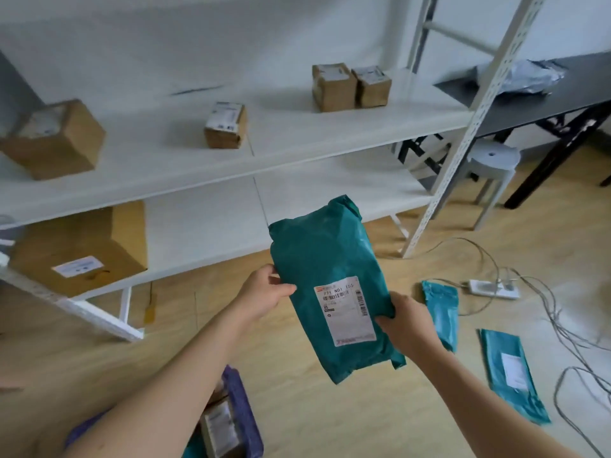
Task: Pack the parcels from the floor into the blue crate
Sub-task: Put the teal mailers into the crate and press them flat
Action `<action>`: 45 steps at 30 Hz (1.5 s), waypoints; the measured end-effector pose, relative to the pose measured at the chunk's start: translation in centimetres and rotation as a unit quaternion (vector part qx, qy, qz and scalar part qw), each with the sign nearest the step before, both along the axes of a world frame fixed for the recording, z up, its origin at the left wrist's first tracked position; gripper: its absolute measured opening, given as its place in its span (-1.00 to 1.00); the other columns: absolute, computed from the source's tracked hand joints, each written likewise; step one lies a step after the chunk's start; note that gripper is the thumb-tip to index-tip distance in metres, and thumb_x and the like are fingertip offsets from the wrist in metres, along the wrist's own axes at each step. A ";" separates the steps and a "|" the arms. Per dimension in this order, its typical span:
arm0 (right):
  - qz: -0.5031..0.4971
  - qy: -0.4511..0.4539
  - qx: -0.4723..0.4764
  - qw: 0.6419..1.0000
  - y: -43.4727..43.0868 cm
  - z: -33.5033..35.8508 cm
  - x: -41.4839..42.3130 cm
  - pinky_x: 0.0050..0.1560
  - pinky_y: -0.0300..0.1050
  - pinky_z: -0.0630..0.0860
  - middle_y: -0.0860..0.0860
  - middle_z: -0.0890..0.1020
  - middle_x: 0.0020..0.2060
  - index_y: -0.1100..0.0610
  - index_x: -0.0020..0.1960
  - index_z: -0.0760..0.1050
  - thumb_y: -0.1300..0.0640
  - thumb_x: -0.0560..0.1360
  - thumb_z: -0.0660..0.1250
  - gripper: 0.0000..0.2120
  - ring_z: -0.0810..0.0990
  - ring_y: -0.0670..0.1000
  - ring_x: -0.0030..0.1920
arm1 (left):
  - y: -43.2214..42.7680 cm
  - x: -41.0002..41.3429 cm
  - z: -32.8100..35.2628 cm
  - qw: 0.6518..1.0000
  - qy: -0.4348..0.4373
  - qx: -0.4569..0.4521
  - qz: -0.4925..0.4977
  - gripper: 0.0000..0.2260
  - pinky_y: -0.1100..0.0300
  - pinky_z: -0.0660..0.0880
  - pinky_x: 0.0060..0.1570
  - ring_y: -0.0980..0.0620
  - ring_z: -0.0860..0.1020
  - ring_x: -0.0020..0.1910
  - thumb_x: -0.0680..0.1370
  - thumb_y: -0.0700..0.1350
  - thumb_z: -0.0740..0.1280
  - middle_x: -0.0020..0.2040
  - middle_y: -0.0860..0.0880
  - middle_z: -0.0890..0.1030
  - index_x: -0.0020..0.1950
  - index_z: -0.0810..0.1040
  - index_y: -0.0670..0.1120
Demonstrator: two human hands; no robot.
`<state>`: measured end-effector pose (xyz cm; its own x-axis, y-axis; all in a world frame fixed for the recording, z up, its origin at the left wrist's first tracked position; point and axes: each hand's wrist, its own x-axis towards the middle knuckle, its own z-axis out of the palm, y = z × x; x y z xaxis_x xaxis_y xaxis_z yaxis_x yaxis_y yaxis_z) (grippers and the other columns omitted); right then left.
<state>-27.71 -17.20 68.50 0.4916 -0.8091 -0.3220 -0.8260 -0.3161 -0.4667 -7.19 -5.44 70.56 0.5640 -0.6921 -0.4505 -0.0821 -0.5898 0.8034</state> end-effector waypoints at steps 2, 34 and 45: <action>0.030 0.002 0.007 1.000 3.9 0.3 3.1 -0.43 -0.19 0.25 0.08 0.61 -0.11 0.17 0.03 0.47 0.22 0.46 0.26 -0.85 0.44 0.06 -0.19 | 5.1 2.8 0.5 0.999 0.002 -0.010 0.035 -0.66 0.15 0.52 -0.03 0.11 0.54 -0.07 0.50 -0.19 0.37 -0.03 0.08 0.56 0.26 0.42 -0.10; 0.417 0.187 -0.008 0.889 35.6 -23.2 41.2 -0.11 -0.10 0.45 0.08 0.56 0.15 0.11 0.30 0.40 0.40 0.49 0.15 -0.57 0.56 0.11 0.13 | 45.4 27.8 -28.8 0.920 0.021 0.187 0.344 -0.78 0.30 0.28 -0.58 0.02 0.42 -0.50 0.26 -0.26 0.44 -0.43 -0.11 0.43 -0.30 0.39 -0.21; 0.394 0.172 0.032 0.902 41.8 -44.3 43.0 0.07 -0.06 0.44 0.06 0.37 0.30 0.07 0.40 0.29 0.42 0.45 0.17 -0.43 0.45 0.13 0.21 | 51.9 29.5 -51.2 0.886 0.086 0.303 0.341 -0.44 -0.13 0.50 -0.28 -0.35 0.55 -0.09 0.46 -0.08 0.38 0.19 -0.45 0.45 0.29 0.32 -0.41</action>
<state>15.34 24.63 24.18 0.7681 -0.2254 -0.5993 -0.4554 -0.8503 -0.2639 22.35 46.45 19.40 0.6450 0.1818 -0.7422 0.5523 -0.7822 0.2883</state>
